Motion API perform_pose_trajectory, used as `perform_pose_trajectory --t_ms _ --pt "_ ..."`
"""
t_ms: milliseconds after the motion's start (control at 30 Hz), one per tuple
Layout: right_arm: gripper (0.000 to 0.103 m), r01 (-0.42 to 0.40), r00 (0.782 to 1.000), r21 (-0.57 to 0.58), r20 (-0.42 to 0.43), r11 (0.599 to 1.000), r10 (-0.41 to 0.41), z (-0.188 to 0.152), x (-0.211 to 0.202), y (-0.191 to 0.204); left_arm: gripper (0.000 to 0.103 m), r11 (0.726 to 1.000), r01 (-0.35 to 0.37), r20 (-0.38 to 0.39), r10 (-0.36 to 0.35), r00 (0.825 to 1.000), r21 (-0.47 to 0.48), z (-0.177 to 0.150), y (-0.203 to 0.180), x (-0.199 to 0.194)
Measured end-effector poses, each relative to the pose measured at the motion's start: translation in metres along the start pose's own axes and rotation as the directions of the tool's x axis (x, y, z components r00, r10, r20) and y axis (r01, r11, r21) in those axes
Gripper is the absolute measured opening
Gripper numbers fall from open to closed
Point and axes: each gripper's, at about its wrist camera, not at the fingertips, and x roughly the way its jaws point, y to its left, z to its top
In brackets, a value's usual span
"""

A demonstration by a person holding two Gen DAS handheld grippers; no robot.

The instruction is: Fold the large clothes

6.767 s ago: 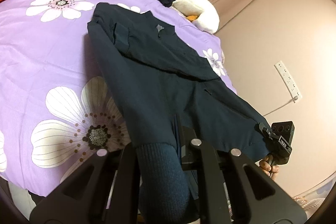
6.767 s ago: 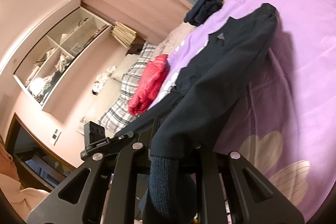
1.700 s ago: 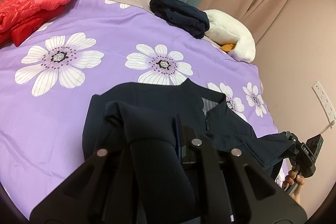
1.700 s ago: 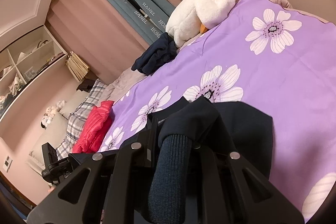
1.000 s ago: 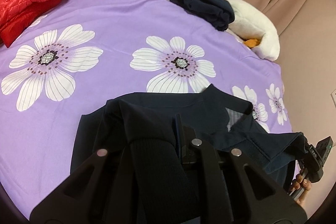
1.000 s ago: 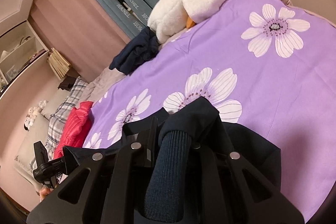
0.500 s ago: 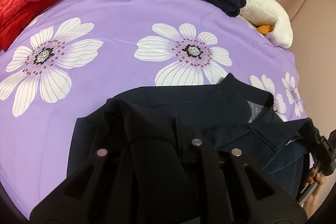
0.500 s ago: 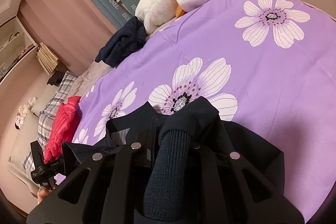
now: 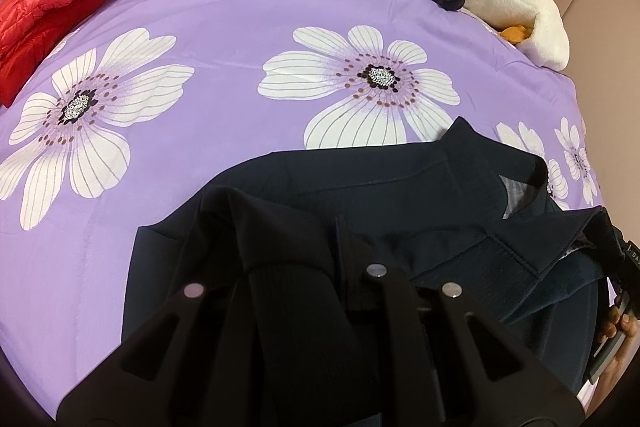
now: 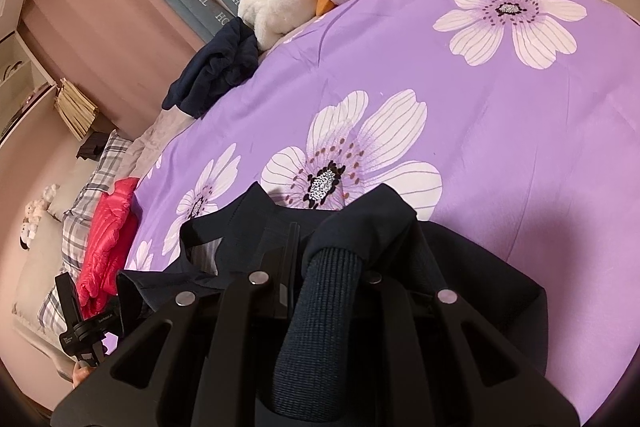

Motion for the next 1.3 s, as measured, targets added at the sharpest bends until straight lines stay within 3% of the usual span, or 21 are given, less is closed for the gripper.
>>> perform_pose_trajectory --t_ms 1300 --pt "0.014 0.051 0.996 0.028 -0.076 0.998 -0.048 0.004 0.018 -0.004 0.014 0.998 -0.049 -0.049 0.052 0.997 0.046 0.005 -0.004 0.017"
